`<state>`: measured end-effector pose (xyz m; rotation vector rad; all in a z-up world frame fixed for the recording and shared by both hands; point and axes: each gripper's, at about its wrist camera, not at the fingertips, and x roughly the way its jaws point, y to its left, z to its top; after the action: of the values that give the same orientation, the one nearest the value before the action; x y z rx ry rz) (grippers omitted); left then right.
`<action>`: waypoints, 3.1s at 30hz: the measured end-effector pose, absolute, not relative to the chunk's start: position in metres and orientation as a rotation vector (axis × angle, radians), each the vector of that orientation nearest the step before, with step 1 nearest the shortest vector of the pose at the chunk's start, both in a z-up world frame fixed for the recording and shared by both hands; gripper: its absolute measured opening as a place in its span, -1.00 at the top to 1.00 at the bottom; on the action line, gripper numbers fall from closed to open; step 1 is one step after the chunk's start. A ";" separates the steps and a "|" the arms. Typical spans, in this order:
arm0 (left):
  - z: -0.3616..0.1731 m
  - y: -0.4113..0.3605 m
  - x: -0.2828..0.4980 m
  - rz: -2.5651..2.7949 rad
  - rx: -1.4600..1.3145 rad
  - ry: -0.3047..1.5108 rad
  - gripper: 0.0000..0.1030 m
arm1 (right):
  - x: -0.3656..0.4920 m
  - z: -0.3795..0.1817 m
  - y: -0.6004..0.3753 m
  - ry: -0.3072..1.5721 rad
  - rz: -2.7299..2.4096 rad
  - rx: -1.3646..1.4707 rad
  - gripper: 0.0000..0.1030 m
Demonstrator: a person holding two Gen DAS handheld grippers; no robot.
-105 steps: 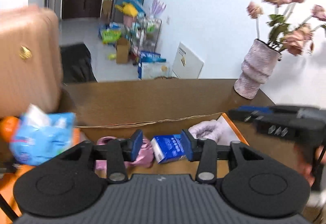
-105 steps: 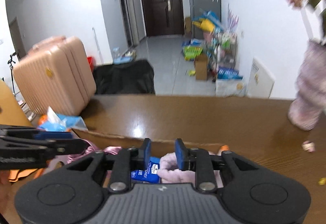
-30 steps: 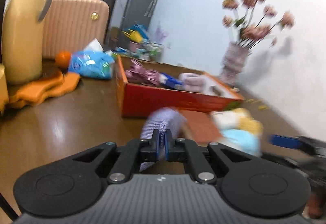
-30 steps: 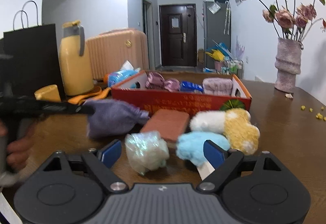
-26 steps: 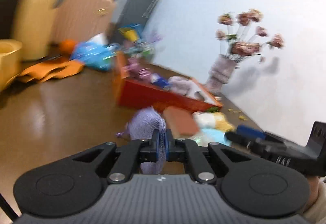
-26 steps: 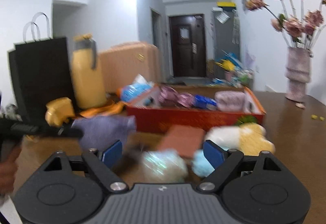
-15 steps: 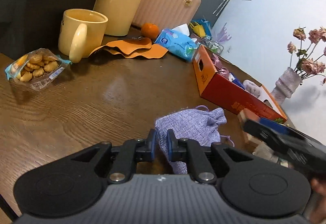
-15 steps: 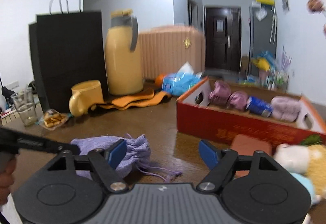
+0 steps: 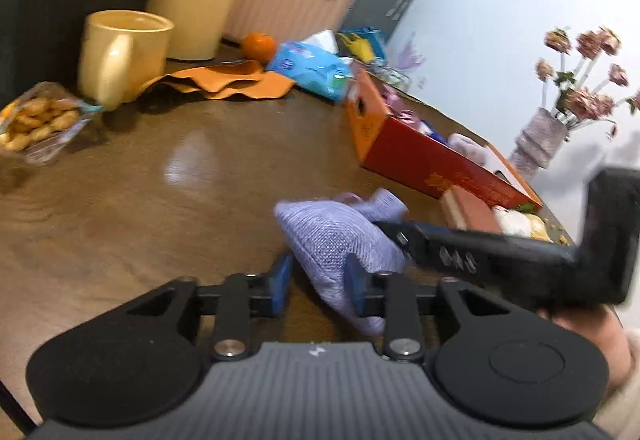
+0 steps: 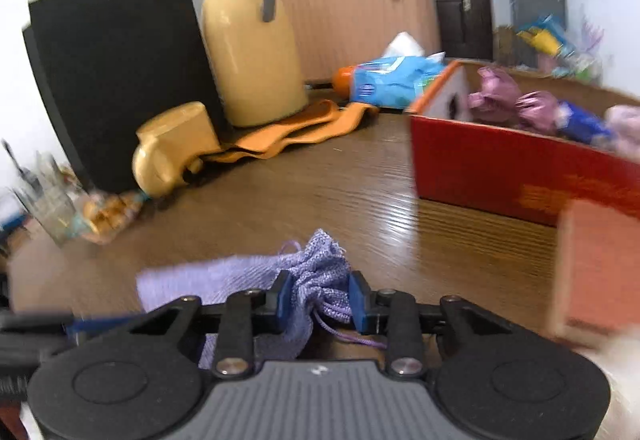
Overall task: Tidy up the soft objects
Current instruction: 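Carry the purple drawstring bag with both grippers into the cardboard box, then open both grippers to release the bag and withdraw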
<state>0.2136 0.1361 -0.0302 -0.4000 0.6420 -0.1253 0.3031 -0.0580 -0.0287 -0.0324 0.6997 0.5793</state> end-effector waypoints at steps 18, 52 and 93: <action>-0.030 0.079 0.224 -0.386 -0.400 0.739 0.15 | 0.210 -0.016 -0.198 0.684 0.338 0.190 0.28; 0.072 0.029 0.350 -0.457 -0.169 0.534 0.73 | 0.357 0.051 -0.212 0.539 0.413 0.303 0.43; 0.125 0.046 0.324 -0.131 0.039 0.392 -0.82 | 0.367 0.134 -0.281 0.464 0.223 0.099 -0.72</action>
<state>0.3237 0.0465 0.1254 0.0389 0.3924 -0.1309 0.3669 -0.2810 0.1345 0.0992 0.4638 0.2231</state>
